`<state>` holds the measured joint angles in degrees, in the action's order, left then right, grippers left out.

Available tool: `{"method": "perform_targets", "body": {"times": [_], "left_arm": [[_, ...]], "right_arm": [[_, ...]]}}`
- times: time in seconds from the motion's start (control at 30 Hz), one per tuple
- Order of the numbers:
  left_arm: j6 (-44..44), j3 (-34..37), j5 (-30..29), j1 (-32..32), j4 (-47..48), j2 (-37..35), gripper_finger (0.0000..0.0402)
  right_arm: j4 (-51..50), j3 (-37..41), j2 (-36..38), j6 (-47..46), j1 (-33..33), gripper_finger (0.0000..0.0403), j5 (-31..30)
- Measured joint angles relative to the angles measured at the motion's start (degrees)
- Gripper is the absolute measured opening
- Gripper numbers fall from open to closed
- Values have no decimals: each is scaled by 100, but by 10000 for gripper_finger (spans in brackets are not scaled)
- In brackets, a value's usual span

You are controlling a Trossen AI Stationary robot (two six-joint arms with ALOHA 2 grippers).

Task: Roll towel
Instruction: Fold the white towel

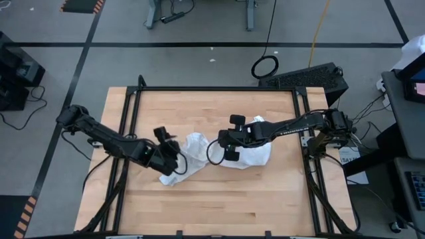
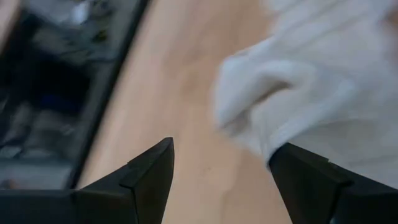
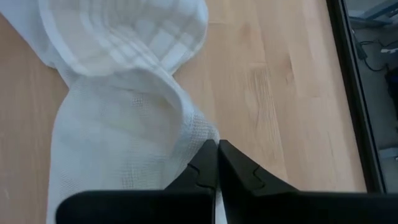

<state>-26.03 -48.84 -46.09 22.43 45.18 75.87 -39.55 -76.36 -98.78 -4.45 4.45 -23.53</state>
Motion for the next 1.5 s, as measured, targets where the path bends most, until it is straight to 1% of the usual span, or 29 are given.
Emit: {"method": "perform_targets", "body": {"times": [0.07, 0.13, 0.23, 0.33, 0.5, 0.67, 0.8, 0.93, 1.0, 1.1, 1.17, 1.27, 1.4, 1.43, 1.47, 1.5], "left_arm": [[-261, 0, 20, -57, 44, -3, 259], [-328, 9, 239, -19, -190, -65, 259], [-55, 7, 466, 110, -940, -62, 259], [243, 4, 429, 215, -1789, -55, 259], [630, 2, 289, 207, -3119, 106, 259], [1278, 2, 158, -121, -4265, 775, 259], [1378, 2, 169, -452, -5060, 1489, 258], [1597, 4, 220, -672, -5695, 2035, 250], [1606, 4, 416, -782, -5896, 2204, 241], [1637, 7, 999, -931, -6131, 2354, 216], [1638, 9, 1190, -983, -6236, 2368, 191], [1649, 9, 1179, -1049, -6283, 2368, 140], [1786, 9, 1045, -1187, -6279, 2368, 40], [1783, 9, 1045, -1218, -6278, 2368, 21], [1766, 9, 1043, -1251, -6271, 2351, 12], [1779, 9, 1040, -1272, -6259, 2318, 12]], "right_arm": [[3, 0, 0, -2, 0, 0, -2], [43, 0, 0, -18, 0, 0, -2], [83, 0, 0, -66, -10, 0, -7], [126, 0, 0, -68, -39, 0, -13], [135, 0, 0, -75, -50, 0, -13], [170, 0, 0, -90, -48, 0, -13], [166, 0, 0, -94, -41, 0, -13], [162, 0, 0, -111, 1, 0, -13], [160, 0, 0, -106, 18, 0, -13], [155, 0, 0, -101, 44, 0, -14], [147, 0, 0, -63, 48, 0, -15], [144, 0, 0, -48, 49, 0, -15], [146, 0, 0, -94, 59, 0, -15], [147, 0, 0, -115, 72, 0, -24], [151, 0, 0, -139, 90, 0, -69], [151, 0, 2, -171, 111, 1, -142]]}}
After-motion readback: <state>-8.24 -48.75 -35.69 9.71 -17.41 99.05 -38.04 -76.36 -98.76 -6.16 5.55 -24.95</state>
